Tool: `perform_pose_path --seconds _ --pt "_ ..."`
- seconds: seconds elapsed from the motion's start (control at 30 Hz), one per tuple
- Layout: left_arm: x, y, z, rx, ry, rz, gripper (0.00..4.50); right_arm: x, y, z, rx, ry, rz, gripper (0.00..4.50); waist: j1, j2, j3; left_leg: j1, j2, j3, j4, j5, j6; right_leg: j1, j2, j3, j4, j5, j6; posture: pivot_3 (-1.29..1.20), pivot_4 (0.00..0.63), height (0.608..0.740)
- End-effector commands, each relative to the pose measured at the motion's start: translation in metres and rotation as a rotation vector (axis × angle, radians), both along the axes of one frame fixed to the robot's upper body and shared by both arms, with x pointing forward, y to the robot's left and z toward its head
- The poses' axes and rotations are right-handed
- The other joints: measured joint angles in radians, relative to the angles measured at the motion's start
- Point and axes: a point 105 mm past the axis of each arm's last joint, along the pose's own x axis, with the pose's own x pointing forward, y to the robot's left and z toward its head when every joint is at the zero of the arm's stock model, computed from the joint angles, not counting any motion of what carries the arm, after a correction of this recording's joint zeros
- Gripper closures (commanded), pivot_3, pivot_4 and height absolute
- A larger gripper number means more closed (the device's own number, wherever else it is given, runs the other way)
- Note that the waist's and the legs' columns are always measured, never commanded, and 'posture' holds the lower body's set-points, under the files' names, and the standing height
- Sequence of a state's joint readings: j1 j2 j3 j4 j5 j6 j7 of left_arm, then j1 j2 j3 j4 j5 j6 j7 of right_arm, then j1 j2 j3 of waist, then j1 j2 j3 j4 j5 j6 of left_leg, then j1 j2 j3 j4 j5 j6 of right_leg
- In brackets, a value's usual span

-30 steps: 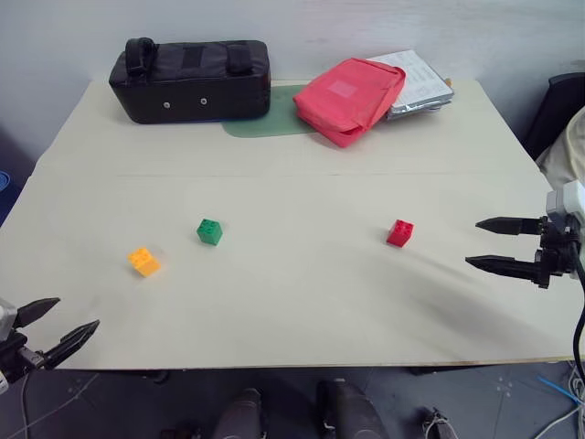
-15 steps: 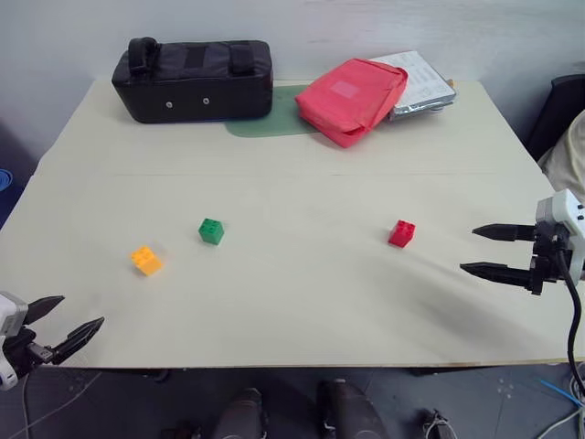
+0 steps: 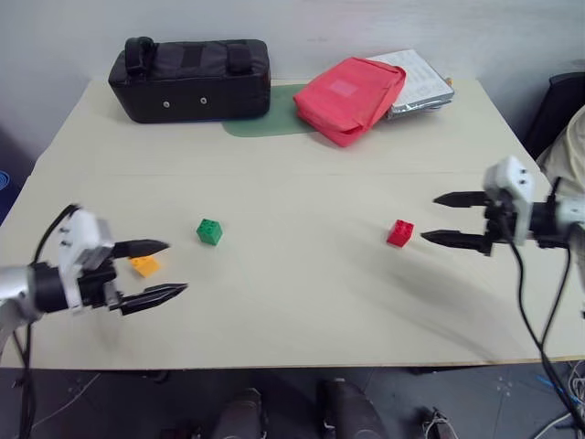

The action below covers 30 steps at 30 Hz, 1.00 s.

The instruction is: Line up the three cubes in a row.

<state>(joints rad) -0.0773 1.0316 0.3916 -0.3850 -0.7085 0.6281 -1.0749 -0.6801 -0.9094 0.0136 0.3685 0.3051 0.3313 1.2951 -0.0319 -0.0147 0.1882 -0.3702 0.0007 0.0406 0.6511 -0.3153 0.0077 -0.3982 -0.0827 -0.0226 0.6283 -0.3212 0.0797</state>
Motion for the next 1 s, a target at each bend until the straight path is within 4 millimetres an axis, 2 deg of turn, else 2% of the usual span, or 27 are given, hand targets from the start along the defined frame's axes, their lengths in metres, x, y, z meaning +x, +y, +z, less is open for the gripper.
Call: perform_pose_path --seconds 0.03,0.17,0.37,0.5,0.6,0.83,0.9,1.0 --pt "-0.003 -0.025 0.011 0.015 -0.004 -0.159 0.01 0.011 -0.002 -0.001 -0.015 -0.010 -0.021 0.00 0.001 0.000 0.000 0.000 0.000 0.000 0.000 0.000 0.000 0.000 0.000 0.000 0.000 0.000 0.000 0.00 0.150 0.740" --pt "-0.001 -0.039 0.015 0.043 -0.019 -0.265 0.01 0.018 0.005 -0.003 0.008 -0.004 -0.010 0.00 0.003 0.001 0.000 -0.003 0.001 0.001 0.002 0.001 -0.001 -0.002 0.003 0.000 0.003 0.000 0.000 0.00 0.150 0.740" --pt "0.008 -0.061 0.028 0.015 -0.054 -0.369 0.01 0.025 0.003 -0.031 -0.077 0.031 -0.041 0.00 0.004 0.001 0.000 -0.006 0.001 0.002 0.011 0.000 0.001 -0.002 0.004 0.000 0.008 0.000 0.001 0.00 0.150 0.740" --pt "0.010 -0.067 0.031 0.022 -0.073 -0.396 0.01 0.031 0.004 -0.039 -0.096 0.031 -0.051 0.00 0.002 0.000 0.001 -0.005 0.000 0.003 0.014 0.000 0.002 -0.002 0.004 0.002 0.009 0.001 0.002 0.00 0.150 0.740" --pt "0.012 -0.069 0.032 0.022 -0.082 -0.403 0.00 0.033 0.005 -0.043 -0.101 0.029 -0.042 0.63 0.002 0.001 0.001 -0.005 0.001 0.003 0.013 0.001 0.002 -0.002 0.004 0.003 0.013 0.001 0.002 0.00 0.150 0.740" --pt "0.012 -0.071 0.031 0.019 -0.081 -0.418 0.00 0.027 0.006 -0.045 -0.095 0.027 0.019 3.03 0.003 0.001 0.001 -0.005 0.001 0.003 0.014 0.001 0.001 -0.002 0.004 0.003 0.014 0.001 0.002 0.00 0.150 0.740" --pt "0.012 -0.072 0.030 0.017 -0.076 -0.428 0.00 0.020 0.011 -0.041 -0.081 0.028 0.068 3.03 0.003 0.001 0.001 -0.005 0.001 0.003 0.014 0.001 0.002 -0.002 0.004 0.003 0.013 0.001 0.002 0.00 0.150 0.740" --pt "0.011 -0.072 0.026 0.023 -0.060 -0.445 0.00 -0.001 0.025 -0.034 -0.065 0.031 0.204 3.03 0.005 0.001 0.001 -0.005 0.001 0.002 0.014 0.001 0.002 -0.002 0.004 0.002 0.013 0.001 0.002 0.00 0.150 0.740"
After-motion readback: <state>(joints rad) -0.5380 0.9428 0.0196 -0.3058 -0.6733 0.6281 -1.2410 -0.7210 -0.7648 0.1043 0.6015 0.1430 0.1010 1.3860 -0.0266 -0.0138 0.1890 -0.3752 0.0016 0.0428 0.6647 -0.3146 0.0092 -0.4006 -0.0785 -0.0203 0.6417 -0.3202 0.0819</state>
